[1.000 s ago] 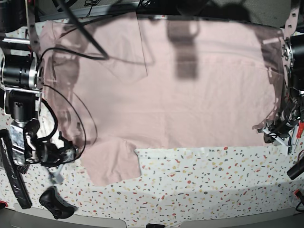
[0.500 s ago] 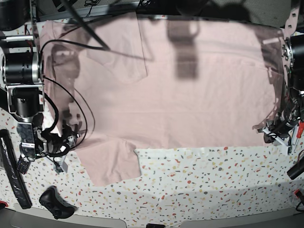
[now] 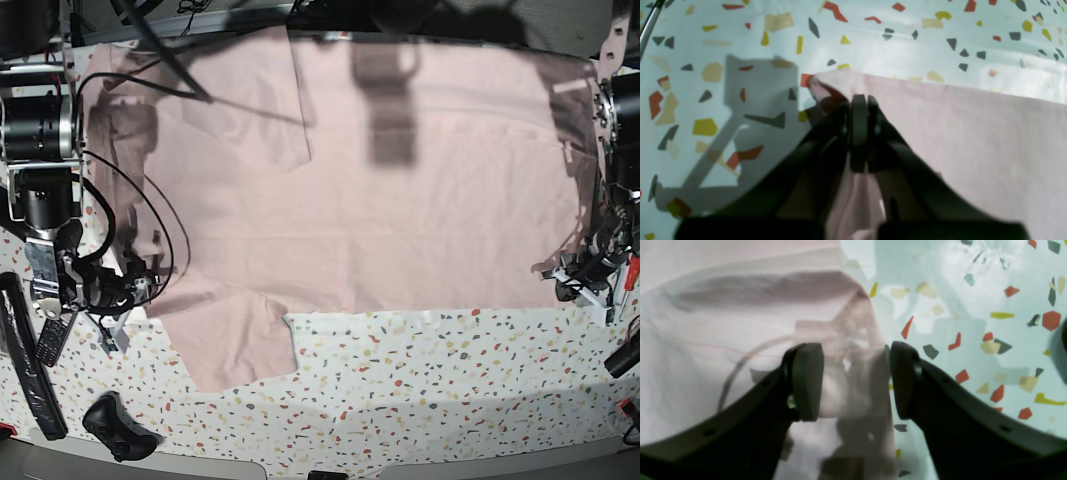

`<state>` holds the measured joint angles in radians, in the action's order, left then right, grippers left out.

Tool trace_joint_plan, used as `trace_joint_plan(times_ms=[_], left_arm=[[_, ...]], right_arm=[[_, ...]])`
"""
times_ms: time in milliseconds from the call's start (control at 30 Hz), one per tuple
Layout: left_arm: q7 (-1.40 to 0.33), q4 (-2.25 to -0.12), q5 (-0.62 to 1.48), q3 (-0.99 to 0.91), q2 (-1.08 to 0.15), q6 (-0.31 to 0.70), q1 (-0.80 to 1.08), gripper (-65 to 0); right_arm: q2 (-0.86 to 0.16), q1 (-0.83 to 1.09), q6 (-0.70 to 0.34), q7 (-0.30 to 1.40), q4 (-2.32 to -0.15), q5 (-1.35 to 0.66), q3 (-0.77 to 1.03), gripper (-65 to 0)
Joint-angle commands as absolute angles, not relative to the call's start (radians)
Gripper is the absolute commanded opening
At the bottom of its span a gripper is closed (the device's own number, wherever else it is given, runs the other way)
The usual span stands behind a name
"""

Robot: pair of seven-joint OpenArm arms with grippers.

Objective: Fold the T-shirt properly
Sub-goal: 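Lift the shirt's hem edge with both grippers and fold it over the body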

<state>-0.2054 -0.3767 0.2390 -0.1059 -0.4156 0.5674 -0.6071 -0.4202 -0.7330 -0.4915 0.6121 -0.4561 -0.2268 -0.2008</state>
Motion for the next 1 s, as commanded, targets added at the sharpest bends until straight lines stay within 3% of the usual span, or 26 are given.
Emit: trace_joint_plan(times_ms=[0, 200, 333, 433, 667, 833, 967], left_arm=[[-0.208, -0.385, 0.236, -0.108, -0.430, 0.569, -0.626, -65.0], [-0.138, -0.387, 0.249, -0.108, -0.430, 0.569, -0.626, -65.0], [-0.111, -0.401, 0.338, -0.108, -0.433, 0.570, -0.626, -65.0], [-0.127, -0.435, 0.345, -0.109, -0.436, 0.600, -0.626, -65.0], [-0.156, -0.629, 0.349, -0.110, -0.435, 0.606, -0.543, -65.0], [-0.161, -0.873, 0.349, -0.110, -0.437, 0.491, -0.401, -65.0], [-0.193, -0.984, 0.350, -0.123, -0.444, 0.486, -0.324, -65.0]], right_arm=[[-0.424, -0.749, -0.497, 0.611, -0.465, -0.221, -0.197, -39.6], [-0.430, -0.746, -0.496, 0.525, -0.466, -0.221, -0.193, -64.3], [-0.430, -0.745, -0.505, 0.512, -0.482, -0.220, -0.180, -65.0], [-0.441, -0.744, -0.619, 0.494, -0.530, -0.223, -0.170, -65.0], [-0.460, -0.679, -0.632, 0.534, -0.713, -0.247, -0.122, -65.0], [-0.460, -0.545, -0.632, 0.543, -0.924, -0.281, -0.050, -65.0], [-0.459, -0.443, -0.633, 0.553, -1.058, -0.326, 0.056, -65.0]])
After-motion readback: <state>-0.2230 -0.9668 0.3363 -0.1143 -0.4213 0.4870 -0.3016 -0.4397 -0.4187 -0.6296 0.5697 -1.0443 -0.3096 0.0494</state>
